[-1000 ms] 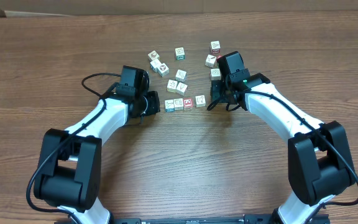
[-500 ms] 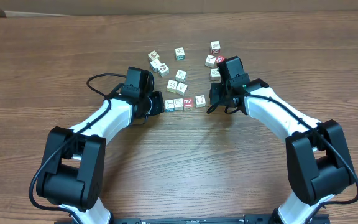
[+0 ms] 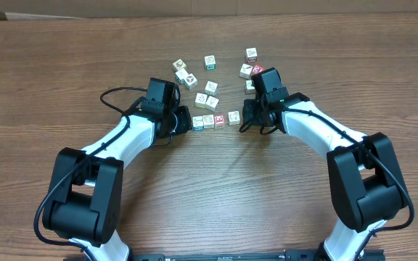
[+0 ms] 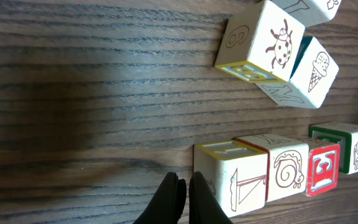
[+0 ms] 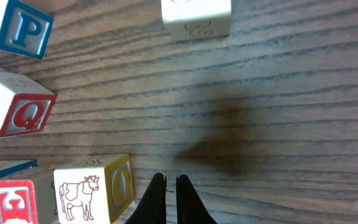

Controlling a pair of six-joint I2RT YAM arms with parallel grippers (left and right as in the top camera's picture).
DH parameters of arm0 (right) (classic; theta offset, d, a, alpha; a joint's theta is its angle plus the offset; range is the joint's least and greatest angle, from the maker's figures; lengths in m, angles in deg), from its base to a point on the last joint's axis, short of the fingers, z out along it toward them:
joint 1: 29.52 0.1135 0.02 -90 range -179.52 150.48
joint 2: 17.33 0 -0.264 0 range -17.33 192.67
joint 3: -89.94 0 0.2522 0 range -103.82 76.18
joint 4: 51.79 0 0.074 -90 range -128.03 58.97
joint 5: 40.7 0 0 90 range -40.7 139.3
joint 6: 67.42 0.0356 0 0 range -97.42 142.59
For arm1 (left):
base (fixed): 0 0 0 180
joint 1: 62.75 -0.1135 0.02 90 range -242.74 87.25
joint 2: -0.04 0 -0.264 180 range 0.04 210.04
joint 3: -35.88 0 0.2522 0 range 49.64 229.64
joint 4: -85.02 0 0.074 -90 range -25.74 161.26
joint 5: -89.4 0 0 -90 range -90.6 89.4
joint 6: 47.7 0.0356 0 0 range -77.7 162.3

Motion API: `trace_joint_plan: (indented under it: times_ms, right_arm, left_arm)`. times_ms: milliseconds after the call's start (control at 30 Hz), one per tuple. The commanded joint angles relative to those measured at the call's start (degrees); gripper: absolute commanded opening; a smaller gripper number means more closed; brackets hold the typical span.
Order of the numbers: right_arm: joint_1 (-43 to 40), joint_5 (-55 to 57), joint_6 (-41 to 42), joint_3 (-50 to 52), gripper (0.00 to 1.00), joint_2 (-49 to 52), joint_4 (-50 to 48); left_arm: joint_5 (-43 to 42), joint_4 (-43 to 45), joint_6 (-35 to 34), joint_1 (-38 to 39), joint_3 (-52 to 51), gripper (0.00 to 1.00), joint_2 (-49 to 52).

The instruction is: Form a horizontal line

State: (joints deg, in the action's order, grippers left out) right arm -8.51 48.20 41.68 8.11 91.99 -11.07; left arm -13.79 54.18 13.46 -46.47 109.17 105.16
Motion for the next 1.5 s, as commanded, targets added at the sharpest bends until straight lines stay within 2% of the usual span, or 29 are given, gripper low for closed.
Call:
trace_joint_plan:
  times_ms: [0, 600, 1467]
  right_arm:
    - [-0.24, -0.74, 0.46, 0.26, 0.04, 0.76, -0.52]
    - [-0.07, -5.53, 0.46, 0.26, 0.04, 0.76, 0.74]
    - [1.86, -6.14, 0.44, 0.26, 0.04, 1.95, 0.37]
  left_arm:
    - [0.83, 0.33, -1.03, 0.76, 0.66, 0.04, 0.55]
    - [1.86, 2.23, -2.08, 2.29, 0.66, 0.04, 2.10]
    - [1.11, 4.02, -2.91, 2.51, 0.68, 0.05, 2.89]
